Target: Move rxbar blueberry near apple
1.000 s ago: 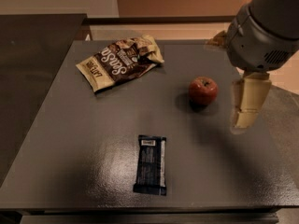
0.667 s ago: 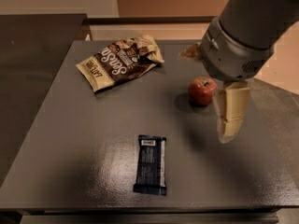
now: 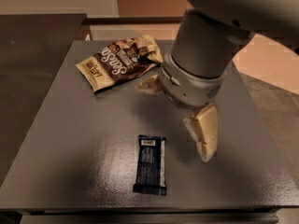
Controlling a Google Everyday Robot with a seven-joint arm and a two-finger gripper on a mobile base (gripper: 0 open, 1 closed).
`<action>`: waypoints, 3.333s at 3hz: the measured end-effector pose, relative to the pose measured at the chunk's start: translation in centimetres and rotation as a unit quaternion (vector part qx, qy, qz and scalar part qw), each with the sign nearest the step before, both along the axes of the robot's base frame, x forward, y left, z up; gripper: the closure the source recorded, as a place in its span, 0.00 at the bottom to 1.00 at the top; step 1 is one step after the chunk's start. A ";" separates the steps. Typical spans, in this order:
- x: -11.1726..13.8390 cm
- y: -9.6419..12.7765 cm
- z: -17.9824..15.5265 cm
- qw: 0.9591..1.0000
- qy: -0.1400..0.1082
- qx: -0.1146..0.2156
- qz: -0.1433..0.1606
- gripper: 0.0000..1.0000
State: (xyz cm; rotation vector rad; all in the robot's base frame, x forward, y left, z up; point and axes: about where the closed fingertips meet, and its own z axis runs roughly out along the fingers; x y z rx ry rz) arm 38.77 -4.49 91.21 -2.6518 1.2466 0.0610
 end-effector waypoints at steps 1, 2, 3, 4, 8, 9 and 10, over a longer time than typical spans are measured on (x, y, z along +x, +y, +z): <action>-1.0 1.5 -2.0 0.998 -0.004 -0.016 0.068 0.00; -2.0 2.5 -3.8 0.992 -0.010 -0.033 0.119 0.00; -2.5 2.7 -5.3 0.987 -0.014 -0.051 0.152 0.00; -2.9 2.7 -6.6 0.983 -0.012 -0.066 0.170 0.00; -3.3 2.7 -7.8 0.976 -0.005 -0.107 0.191 0.65; -3.2 2.7 -7.7 0.975 -0.006 -0.111 0.193 0.88; -2.7 2.5 -7.3 0.976 -0.010 -0.110 0.186 1.00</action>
Offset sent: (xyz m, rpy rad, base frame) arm -0.0293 0.0333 -0.0692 -0.1122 -0.0039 0.3633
